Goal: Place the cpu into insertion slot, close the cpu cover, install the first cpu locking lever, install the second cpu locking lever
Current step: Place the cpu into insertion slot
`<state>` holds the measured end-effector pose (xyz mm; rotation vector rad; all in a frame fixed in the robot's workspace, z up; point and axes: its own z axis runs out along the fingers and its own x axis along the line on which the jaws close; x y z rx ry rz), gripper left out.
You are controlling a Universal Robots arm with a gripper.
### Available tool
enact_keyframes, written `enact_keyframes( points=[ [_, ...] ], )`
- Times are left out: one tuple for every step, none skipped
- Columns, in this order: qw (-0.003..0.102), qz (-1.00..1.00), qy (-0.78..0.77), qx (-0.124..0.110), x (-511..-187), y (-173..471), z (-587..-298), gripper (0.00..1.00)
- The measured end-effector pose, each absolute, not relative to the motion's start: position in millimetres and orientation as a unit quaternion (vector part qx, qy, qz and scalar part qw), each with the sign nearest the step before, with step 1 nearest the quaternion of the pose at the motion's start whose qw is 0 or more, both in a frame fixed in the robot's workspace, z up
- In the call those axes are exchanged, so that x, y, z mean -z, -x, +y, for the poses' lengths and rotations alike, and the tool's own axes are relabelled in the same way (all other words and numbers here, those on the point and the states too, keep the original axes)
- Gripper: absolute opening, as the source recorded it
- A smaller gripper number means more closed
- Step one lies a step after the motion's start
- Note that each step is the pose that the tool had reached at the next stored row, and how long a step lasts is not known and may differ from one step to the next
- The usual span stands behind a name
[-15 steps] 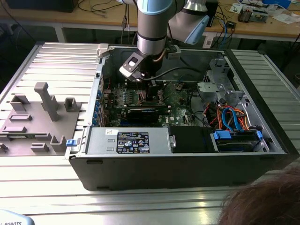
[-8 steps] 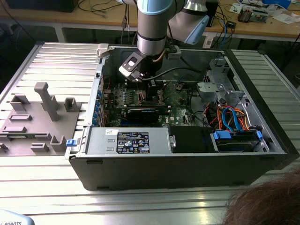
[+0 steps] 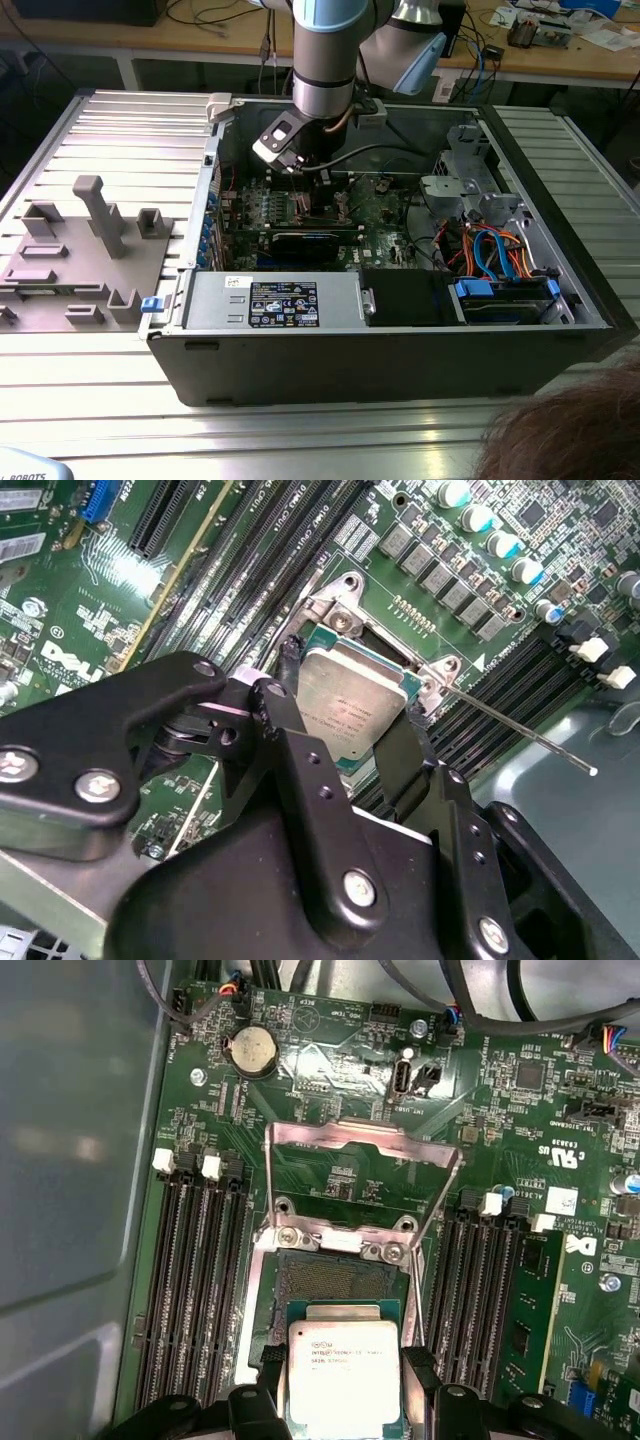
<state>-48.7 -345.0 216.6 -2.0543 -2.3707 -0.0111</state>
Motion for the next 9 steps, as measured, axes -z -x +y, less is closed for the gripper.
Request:
enact_keyframes(
  points=[
    [0.002, -0.754, 0.657, 0.004, -216.5, 48.7, -345.0, 0.54],
    [0.002, -0.752, 0.659, 0.004, -216.4, 48.7, -345.0, 0.54],
    [0.002, -0.750, 0.661, 0.004, -216.3, 48.7, -345.0, 0.54],
    [0.002, -0.748, 0.663, 0.004, -216.2, 48.7, -345.0, 0.54],
    [0.002, -0.747, 0.665, 0.004, -216.1, 48.7, -345.0, 0.54],
    [0.002, -0.745, 0.667, 0.004, -216.0, 48.7, -345.0, 0.54],
    [0.002, -0.744, 0.668, 0.004, -215.9, 48.7, -345.0, 0.54],
    [0.002, -0.743, 0.669, 0.004, -215.8, 48.7, -345.0, 0.54],
    [0.002, -0.742, 0.670, 0.004, -215.8, 48.7, -345.0, 0.54]
  ],
)
